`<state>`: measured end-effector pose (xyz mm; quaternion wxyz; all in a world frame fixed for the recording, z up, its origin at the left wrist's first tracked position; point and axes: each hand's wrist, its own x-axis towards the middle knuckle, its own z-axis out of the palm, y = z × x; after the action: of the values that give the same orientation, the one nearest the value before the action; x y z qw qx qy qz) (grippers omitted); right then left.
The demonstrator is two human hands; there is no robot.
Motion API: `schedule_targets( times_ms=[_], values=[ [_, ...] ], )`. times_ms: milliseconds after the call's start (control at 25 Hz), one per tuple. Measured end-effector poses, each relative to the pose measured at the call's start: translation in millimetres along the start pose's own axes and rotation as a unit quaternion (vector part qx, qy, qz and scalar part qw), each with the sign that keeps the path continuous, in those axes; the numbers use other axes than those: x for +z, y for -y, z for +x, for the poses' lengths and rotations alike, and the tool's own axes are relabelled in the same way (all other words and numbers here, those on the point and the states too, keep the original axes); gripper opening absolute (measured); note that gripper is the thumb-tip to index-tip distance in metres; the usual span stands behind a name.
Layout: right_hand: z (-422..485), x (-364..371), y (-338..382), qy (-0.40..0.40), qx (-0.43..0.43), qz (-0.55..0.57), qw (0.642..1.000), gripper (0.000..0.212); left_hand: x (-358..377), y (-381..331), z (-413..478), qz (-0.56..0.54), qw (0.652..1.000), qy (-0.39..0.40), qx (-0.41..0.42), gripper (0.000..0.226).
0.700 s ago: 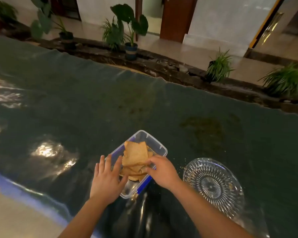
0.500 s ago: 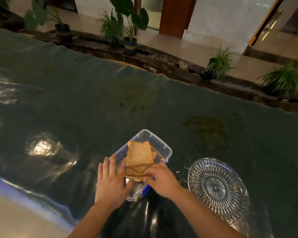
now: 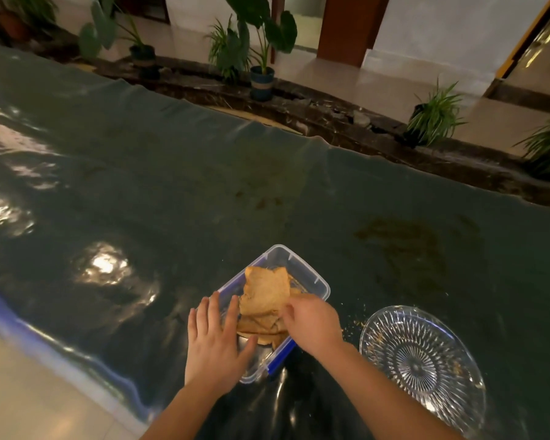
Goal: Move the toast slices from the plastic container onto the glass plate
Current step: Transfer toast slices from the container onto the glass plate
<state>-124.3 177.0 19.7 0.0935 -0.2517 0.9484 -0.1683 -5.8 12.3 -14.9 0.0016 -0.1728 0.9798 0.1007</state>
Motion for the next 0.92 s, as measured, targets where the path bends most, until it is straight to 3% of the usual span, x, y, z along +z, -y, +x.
schedule_targets(
  times_ms=[120, 280, 560, 720, 920],
  values=[
    [40, -10, 9, -0.006, 0.074, -0.025, 0.997, 0.017, 7, 4, -4, 0.0, 1.0, -0.003, -0.008, 0.083],
    [75, 2, 15, 0.097, 0.137, 0.008, 0.986, 0.023, 11, 2, -3, 0.009, 1.0, -0.008, -0.007, 0.08],
    [67, 23, 19, -0.032, 0.169, 0.129, 0.977, 0.033, 12, 3, -2, 0.028, 1.0, -0.005, -0.004, 0.077],
    [64, 21, 19, 0.006, 0.226, 0.294, 0.929, 0.013, 14, 2, -1, 0.029, 1.0, -0.009, -0.005, 0.075],
    [53, 6, 14, -0.003, 0.19, 0.315, 0.93, 0.018, 13, 3, -2, 0.026, 1.0, -0.009, -0.004, 0.076]
  ],
)
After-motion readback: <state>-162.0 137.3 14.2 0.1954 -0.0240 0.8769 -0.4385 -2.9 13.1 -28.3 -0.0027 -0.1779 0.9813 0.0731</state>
